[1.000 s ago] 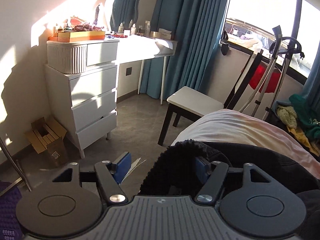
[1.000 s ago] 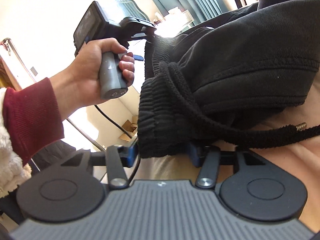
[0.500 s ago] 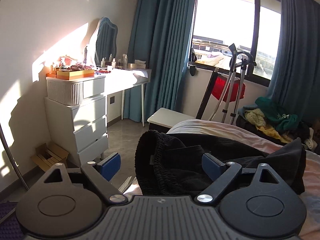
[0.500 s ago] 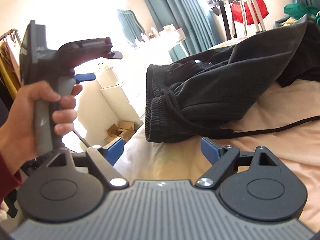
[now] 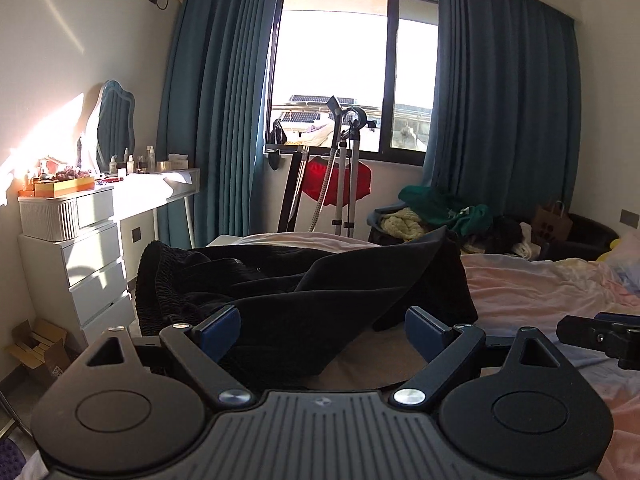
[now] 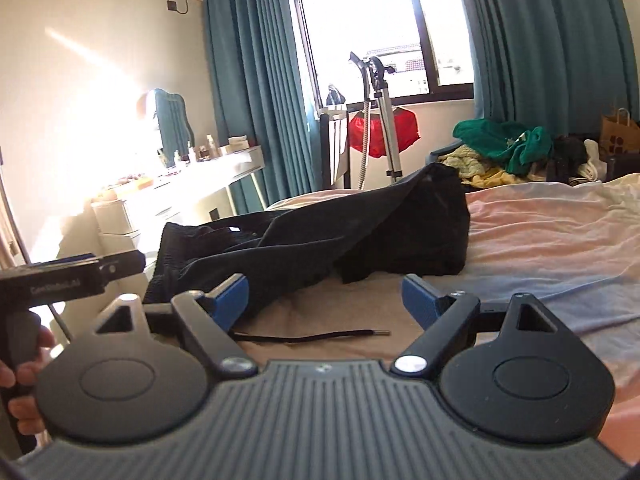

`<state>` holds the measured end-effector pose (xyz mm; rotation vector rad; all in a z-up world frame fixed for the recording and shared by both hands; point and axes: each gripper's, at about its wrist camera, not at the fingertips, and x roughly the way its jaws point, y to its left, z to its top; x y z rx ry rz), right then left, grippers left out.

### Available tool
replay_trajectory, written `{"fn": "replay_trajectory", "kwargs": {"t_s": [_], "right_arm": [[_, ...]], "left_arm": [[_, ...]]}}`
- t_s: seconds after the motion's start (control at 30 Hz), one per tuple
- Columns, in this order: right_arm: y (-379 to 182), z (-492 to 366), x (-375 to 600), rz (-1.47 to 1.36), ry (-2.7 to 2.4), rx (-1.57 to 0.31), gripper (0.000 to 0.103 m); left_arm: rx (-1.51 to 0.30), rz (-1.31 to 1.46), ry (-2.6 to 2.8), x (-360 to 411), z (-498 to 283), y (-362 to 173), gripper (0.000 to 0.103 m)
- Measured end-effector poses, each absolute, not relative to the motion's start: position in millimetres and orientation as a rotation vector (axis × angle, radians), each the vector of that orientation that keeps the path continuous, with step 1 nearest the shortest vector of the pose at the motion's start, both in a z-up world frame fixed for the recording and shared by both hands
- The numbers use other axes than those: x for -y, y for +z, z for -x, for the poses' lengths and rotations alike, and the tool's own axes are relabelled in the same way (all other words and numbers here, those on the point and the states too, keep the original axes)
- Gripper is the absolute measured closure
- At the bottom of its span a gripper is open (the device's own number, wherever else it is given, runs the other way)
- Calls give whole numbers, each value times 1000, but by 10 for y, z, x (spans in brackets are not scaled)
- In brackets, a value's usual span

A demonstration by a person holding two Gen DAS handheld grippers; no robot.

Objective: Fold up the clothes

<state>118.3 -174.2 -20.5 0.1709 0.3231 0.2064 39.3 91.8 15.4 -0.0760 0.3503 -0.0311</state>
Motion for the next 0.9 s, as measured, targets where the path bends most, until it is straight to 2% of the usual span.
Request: {"fn": "replay_trajectory", "kwargs": {"t_s": [0.27,0.63,0.73,0.9], "right_arm": [[-531,-1051,2078,-179,113,-332,17],[4,-1524,2148,-268,104,-272,17],[-115,-1584,2242,-292,98,-289,17],[-510,-1720,2465,-340,43,-427,17]], "left_arm": [[-394,106,-12,-972,-366,-278,12],[-449,89,3,-1024,-633,-454,12],[-482,40,-38,-834,-907,-484,12],[-465,-33,-73,-481,-1604,-381,12]]}}
